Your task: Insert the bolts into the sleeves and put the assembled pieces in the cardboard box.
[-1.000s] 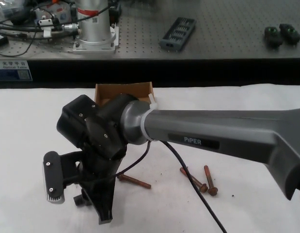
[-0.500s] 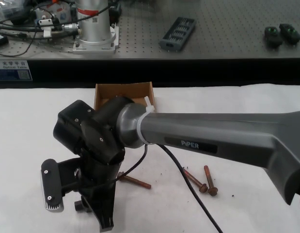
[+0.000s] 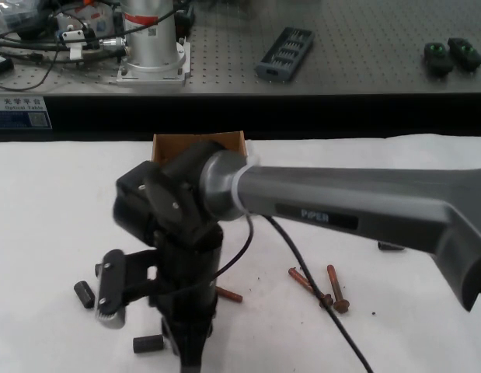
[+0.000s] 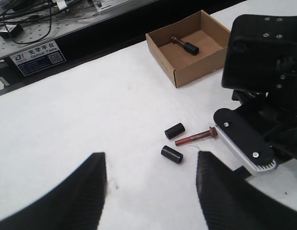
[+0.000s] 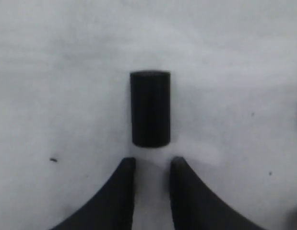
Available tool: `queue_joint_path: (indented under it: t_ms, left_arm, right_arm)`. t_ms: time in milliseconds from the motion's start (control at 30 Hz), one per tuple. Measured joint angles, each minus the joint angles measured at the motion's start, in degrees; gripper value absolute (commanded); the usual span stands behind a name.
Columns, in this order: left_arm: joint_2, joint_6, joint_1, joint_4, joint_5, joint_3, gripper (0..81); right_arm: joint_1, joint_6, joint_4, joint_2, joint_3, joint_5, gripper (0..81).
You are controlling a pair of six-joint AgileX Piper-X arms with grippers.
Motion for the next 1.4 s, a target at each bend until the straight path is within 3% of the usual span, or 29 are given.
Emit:
queue_joint_path:
  t_ms: [200, 433, 767, 1400]
  left_arm:
    - [0.0, 0.0, 0.0, 0.0, 0.0, 0.0, 40.9]
    - [0.0, 0.0, 0.0, 0.0, 0.0, 0.0, 40.9]
    - [0.0, 0.0, 0.0, 0.0, 0.0, 0.0, 40.9]
    - [0.0, 0.0, 0.0, 0.0, 0.0, 0.0, 40.9]
  right_arm:
    - [-0.53, 0.35, 2.55, 0.0, -0.04, 0.27, 22.5]
    - [1.49, 0.5, 3.58, 0.0, -0.04, 1.21, 37.1]
    - [4.2, -1.01, 0.91, 0.0, -0.04, 4.97, 36.6]
    - [5.39, -3.1, -3.58, 0.0, -0.99, 4.45, 36.6]
